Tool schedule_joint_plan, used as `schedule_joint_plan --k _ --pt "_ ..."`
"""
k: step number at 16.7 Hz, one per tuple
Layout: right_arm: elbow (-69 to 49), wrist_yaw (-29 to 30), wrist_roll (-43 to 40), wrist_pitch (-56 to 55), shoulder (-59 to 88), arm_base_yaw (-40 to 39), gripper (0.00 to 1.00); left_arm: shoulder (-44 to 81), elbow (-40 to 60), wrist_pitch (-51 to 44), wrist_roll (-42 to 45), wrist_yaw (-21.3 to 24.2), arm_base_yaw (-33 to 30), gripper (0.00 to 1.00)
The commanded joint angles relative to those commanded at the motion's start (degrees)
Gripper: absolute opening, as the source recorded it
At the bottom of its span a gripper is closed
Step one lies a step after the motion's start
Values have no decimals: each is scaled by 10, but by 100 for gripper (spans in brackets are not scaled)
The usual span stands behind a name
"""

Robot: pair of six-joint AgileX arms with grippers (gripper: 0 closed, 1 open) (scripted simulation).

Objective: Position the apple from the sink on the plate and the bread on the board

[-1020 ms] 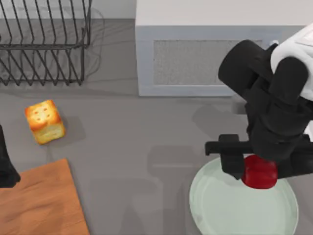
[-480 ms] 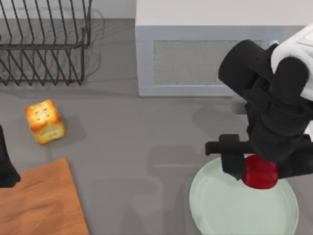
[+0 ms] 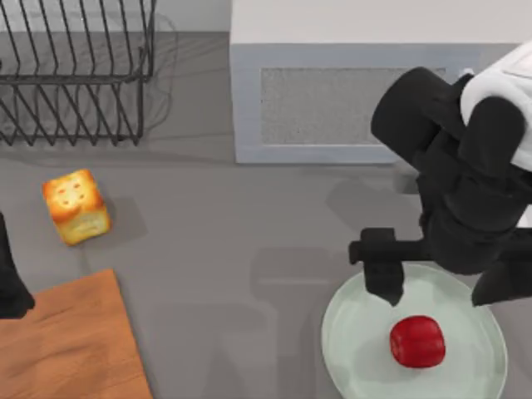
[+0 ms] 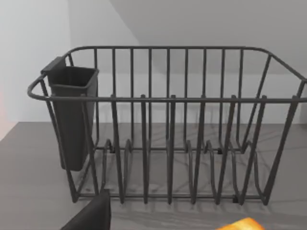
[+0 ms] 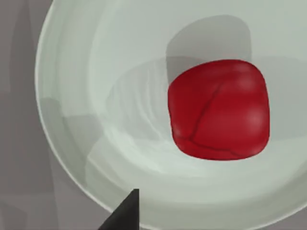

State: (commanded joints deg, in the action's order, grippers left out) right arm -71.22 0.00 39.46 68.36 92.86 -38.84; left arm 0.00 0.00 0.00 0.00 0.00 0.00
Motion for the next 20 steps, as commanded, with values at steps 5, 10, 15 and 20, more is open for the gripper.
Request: schedule_joint_plan --k 5,10,15,20 --pt "0 0 0 0 0 0 100 0 0 0 0 0 0 100" --pt "5 0 -3 -5 -5 4 100 0 0 0 0 0 0 100" --pt "94 0 -52 -90 -116 52 100 0 0 0 0 0 0 100" --pt "266 0 -147 -254 -361 145 100 0 0 0 0 0 0 100"
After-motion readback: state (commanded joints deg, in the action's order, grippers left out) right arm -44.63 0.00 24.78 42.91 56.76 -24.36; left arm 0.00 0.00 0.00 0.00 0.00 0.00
